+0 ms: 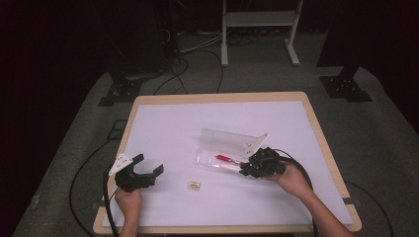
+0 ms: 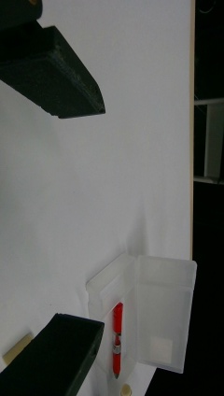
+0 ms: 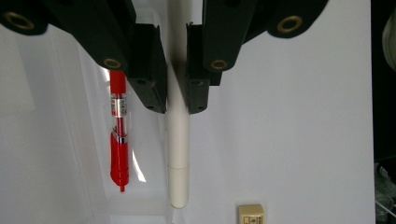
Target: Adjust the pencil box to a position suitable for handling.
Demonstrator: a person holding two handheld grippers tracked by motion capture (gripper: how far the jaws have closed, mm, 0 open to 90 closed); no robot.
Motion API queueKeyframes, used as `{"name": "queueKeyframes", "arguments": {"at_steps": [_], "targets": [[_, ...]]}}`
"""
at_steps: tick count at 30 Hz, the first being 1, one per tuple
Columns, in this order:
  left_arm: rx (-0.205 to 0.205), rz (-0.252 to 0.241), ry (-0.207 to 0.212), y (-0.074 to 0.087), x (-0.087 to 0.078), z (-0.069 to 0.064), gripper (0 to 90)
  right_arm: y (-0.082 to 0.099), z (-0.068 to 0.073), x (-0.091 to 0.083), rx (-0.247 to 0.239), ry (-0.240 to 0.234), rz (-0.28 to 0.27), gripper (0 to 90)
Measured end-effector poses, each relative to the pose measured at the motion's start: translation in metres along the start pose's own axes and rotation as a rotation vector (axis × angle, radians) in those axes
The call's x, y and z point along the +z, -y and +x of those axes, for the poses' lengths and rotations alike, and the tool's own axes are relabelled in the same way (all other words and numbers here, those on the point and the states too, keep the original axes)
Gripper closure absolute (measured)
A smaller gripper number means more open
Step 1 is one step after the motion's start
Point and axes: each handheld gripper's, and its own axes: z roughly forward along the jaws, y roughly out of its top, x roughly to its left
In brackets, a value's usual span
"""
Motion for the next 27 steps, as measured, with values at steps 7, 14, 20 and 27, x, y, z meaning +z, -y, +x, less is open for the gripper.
{"name": "queueKeyframes", "arguments": {"at_steps": [7,14,20,27], "targets": [[0.000,0.000,0.000,0.000,0.000,0.000,0.0,-0.005,-0.002,0.001,-0.012,0.004,0.005,77.9],[0.001,0.000,0.001,0.000,0.000,0.000,0.0,-0.011,-0.005,0.002,-0.020,0.007,0.005,77.9],[0.002,0.001,0.002,0.000,0.000,0.000,0.0,-0.015,-0.007,0.005,-0.018,0.008,0.012,77.9],[0.001,0.001,0.003,0.000,0.000,0.000,0.0,-0.020,-0.010,0.012,-0.021,0.003,0.024,78.0]]}}
